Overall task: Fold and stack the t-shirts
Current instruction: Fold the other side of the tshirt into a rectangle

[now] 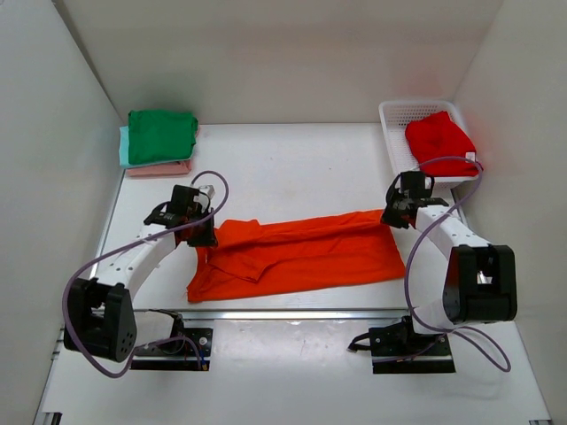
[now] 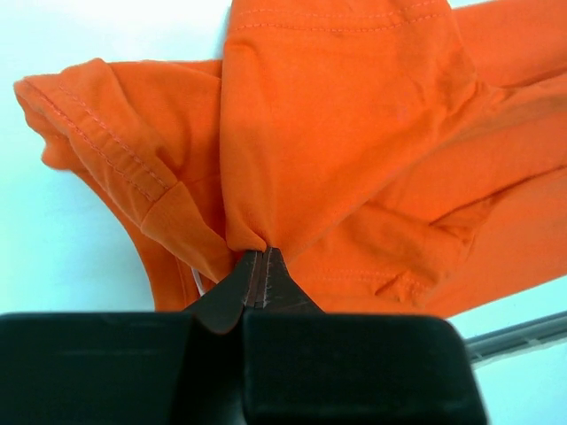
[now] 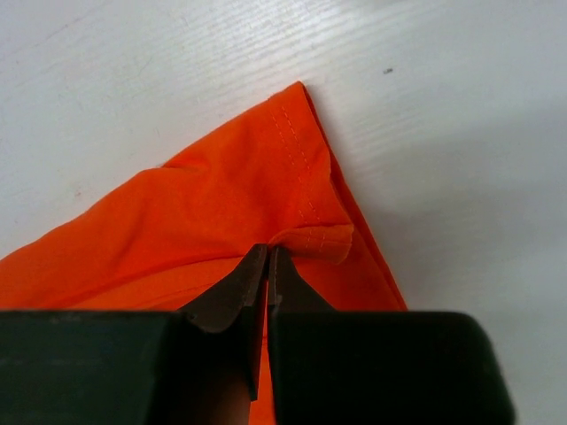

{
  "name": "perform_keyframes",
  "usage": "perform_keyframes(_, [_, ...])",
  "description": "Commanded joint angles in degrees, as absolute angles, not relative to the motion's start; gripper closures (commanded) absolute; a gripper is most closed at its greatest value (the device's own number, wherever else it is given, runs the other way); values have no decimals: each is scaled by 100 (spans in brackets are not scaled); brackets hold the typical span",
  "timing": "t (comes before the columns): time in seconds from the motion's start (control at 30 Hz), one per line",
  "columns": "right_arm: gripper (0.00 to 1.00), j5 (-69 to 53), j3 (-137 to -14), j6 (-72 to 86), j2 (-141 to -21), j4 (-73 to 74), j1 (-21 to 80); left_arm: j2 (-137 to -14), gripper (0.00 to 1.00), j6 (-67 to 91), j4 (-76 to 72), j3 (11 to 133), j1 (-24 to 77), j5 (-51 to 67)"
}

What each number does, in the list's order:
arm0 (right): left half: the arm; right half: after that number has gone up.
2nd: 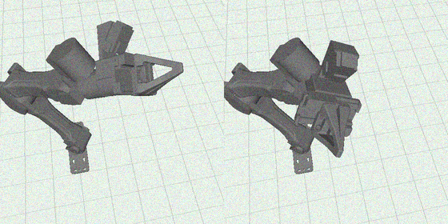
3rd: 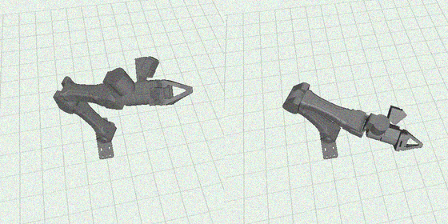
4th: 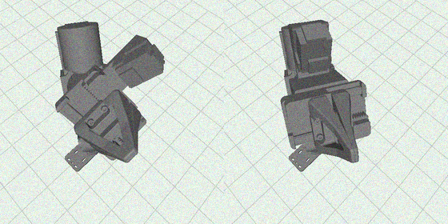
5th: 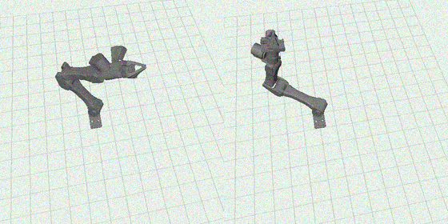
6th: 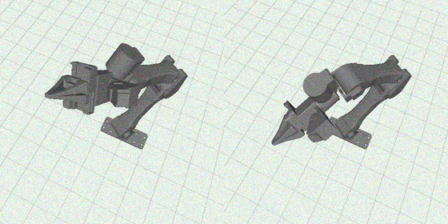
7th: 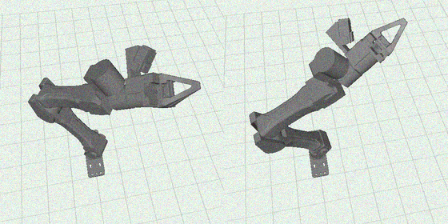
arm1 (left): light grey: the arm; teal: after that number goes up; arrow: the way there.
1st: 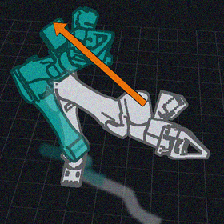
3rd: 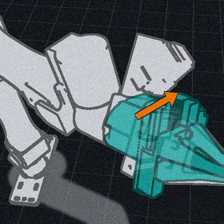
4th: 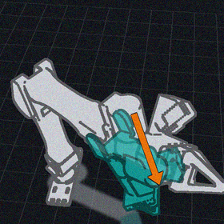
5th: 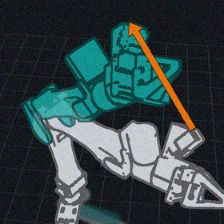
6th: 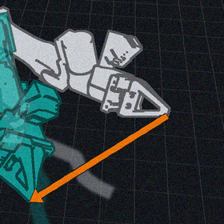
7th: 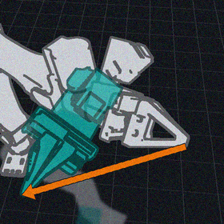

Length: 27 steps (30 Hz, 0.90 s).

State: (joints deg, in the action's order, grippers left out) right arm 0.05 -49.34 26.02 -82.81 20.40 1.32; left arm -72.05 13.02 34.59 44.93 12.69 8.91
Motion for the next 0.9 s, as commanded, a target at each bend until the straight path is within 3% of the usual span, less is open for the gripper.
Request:
perform_keyframes(0.0, [100,53,-4764,2663,-7981,1881,79,-6864,100,1389,3665,4369,1371,747])
perform_keyframes(0.87, [100,-185,-4052,2523,-7857,1775,-254,-6161,100,1644,3885,3972,1468,597])
